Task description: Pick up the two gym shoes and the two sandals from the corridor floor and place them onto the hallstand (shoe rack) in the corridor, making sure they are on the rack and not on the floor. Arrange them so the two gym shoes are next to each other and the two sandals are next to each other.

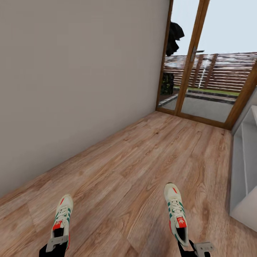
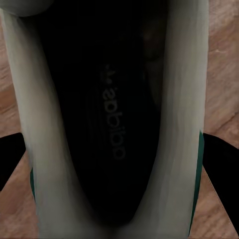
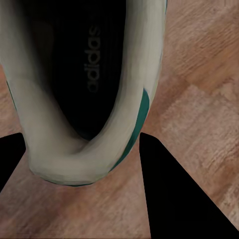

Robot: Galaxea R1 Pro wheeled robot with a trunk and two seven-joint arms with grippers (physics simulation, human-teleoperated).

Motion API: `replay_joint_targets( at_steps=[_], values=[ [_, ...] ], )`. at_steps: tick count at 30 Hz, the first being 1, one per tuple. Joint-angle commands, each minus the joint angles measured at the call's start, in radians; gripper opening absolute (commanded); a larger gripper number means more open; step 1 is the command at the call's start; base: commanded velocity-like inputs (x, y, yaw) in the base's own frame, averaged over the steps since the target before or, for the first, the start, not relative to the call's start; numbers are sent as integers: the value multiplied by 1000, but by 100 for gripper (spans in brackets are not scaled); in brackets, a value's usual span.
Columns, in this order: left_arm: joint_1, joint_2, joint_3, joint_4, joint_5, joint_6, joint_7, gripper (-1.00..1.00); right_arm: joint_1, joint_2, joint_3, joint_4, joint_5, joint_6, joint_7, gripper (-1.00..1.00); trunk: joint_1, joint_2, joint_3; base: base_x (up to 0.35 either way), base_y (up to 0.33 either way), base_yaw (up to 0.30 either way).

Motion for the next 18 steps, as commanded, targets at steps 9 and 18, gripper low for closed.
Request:
replay_joint_targets(
  at_steps=[9,18],
  values=[
    [2,0,-1,1,12,-8,-8,-100,-1,5,-8,-1,1,0,9,-100,0,0,1,301,112,0],
    [2,0,-1,2,12,-8,-8,-100,-1,4,-10,-2,-1,1,7,-100,0,0,3,315,120,-57]
  ],
)
